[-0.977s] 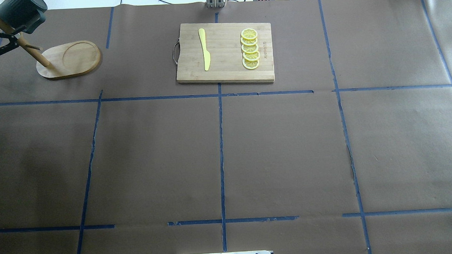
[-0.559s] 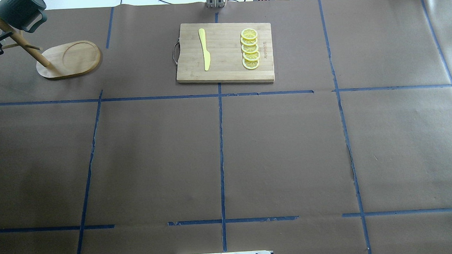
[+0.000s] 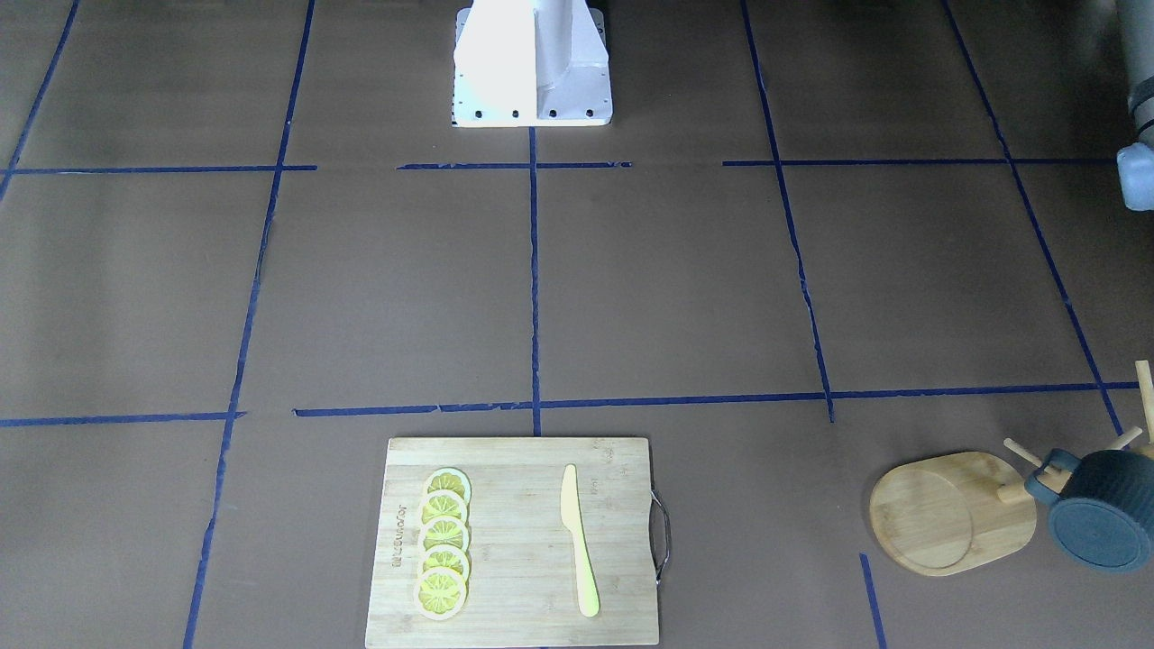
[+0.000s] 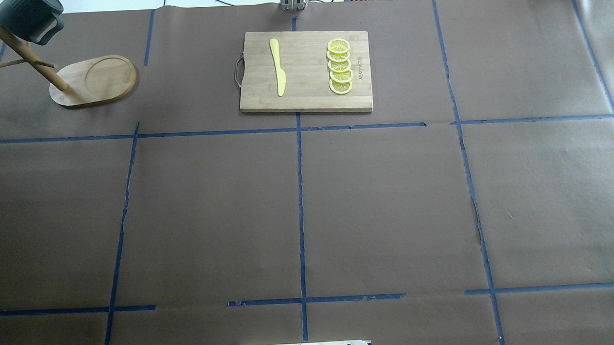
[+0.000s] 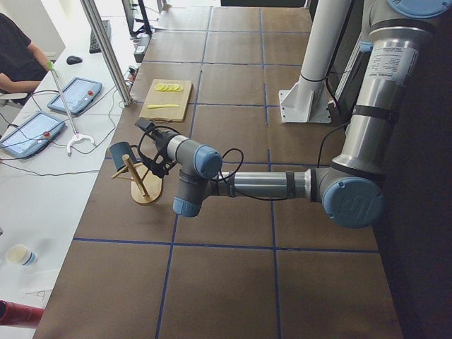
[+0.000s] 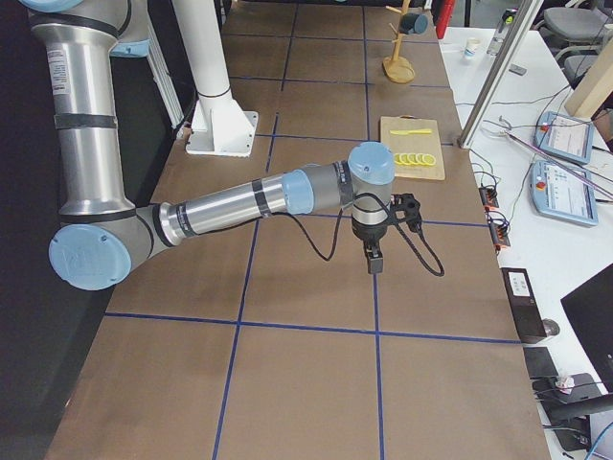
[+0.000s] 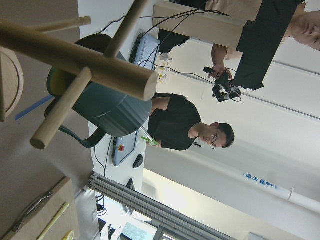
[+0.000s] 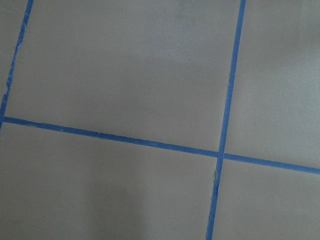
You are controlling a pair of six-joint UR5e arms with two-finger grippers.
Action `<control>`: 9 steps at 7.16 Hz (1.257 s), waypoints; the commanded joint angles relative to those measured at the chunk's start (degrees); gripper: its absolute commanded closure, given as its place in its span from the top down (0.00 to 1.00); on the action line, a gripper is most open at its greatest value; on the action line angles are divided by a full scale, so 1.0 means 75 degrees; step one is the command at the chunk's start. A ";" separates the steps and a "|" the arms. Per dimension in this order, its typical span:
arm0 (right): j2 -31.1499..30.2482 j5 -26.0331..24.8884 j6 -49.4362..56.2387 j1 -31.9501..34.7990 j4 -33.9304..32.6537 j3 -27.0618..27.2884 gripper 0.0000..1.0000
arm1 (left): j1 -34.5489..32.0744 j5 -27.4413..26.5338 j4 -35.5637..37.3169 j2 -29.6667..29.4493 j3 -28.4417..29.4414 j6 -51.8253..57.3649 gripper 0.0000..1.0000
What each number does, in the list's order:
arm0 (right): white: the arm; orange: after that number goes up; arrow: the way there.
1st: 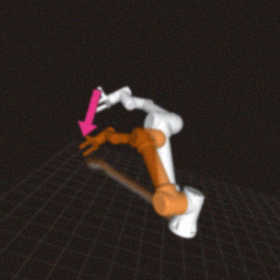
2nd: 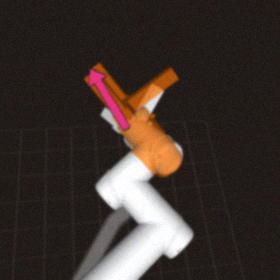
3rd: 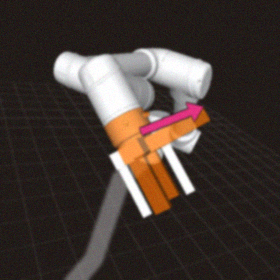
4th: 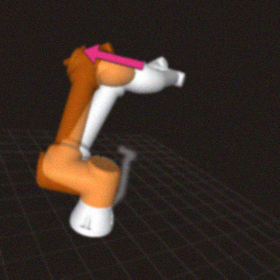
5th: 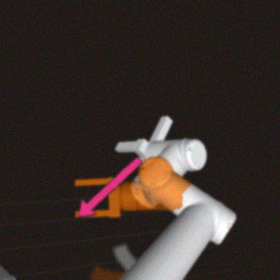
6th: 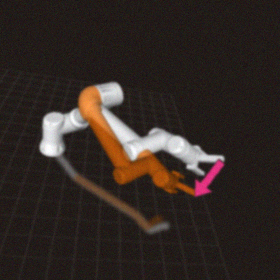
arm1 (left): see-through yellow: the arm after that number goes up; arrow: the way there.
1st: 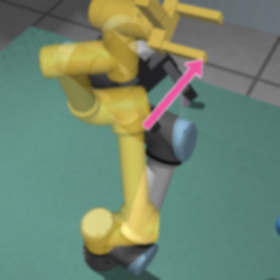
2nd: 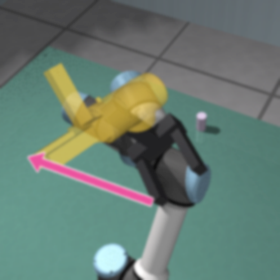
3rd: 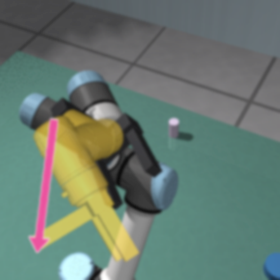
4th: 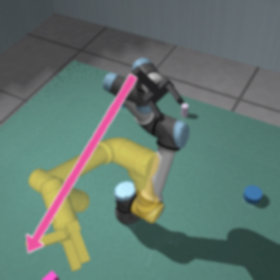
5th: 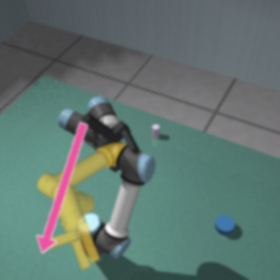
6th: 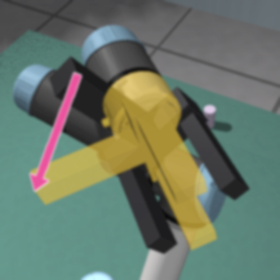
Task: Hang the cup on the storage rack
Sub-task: 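Open the left gripper and pull it back from the hanging mug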
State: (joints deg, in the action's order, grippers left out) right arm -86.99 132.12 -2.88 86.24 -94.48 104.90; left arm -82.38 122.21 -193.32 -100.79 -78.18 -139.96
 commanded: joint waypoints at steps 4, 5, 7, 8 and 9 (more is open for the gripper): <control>-0.0037 0.0044 -0.0003 -0.0003 0.0012 -0.0499 1.00 | -0.1215 0.1366 0.2791 0.1108 -0.1002 0.7698 1.00; -0.0049 0.0056 -0.0003 -0.0003 0.0000 -0.0557 1.00 | -0.1216 0.1342 0.3457 0.1111 -0.1002 0.8771 1.00; -0.0038 0.0056 -0.0003 -0.0003 0.0012 -0.0709 1.00 | -0.1146 0.0377 0.4559 0.1122 -0.1037 1.1043 1.00; -0.0038 0.0056 -0.0014 -0.0003 0.0012 -0.0710 1.00 | -0.1134 -0.0280 0.5505 0.1122 -0.1061 1.2656 1.00; -0.0038 0.0067 -0.0015 -0.0003 0.0000 -0.0698 1.00 | -0.1122 -0.0646 0.6570 0.1111 -0.1107 1.3833 1.00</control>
State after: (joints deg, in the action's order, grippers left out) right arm -87.29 132.56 -2.97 86.22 -94.42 99.68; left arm -90.94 121.56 -152.77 -92.43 -86.14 -47.76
